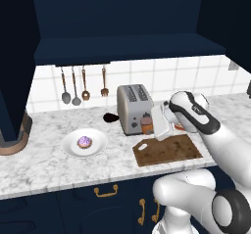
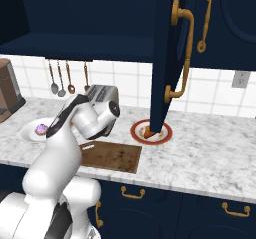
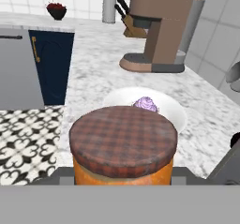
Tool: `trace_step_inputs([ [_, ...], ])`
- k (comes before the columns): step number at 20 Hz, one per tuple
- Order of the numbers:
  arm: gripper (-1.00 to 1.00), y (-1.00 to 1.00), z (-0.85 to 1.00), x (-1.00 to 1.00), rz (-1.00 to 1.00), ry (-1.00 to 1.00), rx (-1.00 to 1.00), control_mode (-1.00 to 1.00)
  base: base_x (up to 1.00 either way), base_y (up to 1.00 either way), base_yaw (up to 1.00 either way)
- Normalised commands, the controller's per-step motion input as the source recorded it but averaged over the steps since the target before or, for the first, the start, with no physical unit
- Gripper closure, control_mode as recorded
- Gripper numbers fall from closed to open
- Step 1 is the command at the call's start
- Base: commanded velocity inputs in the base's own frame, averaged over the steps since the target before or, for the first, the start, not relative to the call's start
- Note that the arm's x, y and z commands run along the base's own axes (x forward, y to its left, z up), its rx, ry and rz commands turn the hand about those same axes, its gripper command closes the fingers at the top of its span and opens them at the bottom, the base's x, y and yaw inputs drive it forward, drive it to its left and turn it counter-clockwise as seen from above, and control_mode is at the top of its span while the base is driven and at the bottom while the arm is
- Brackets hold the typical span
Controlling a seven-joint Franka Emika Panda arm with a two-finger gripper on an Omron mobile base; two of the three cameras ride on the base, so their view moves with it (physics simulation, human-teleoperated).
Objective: From the different types of pastries on the counter, select a croissant and place it on the cutting board. Then retrieve a jar of jam from the cabinet and place it alongside the croissant on the cutting board.
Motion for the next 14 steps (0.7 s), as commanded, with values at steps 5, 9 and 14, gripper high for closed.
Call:
trace_step_inputs([
  [5,1.00,-0.06,-0.54,0.00,0.13,-0.09,-0.08,-1.00,0.00,0.00,0.00],
  [9,1.00,0.00,-0.44,0.00,-0.05,-0.13,-0.05,-1.00,0.00,0.00,0.00],
  [14,1.00,0.00,-0.29,0.00,0.00,-0.12,-0.02,-1.00,0.00,0.00,0.00],
])
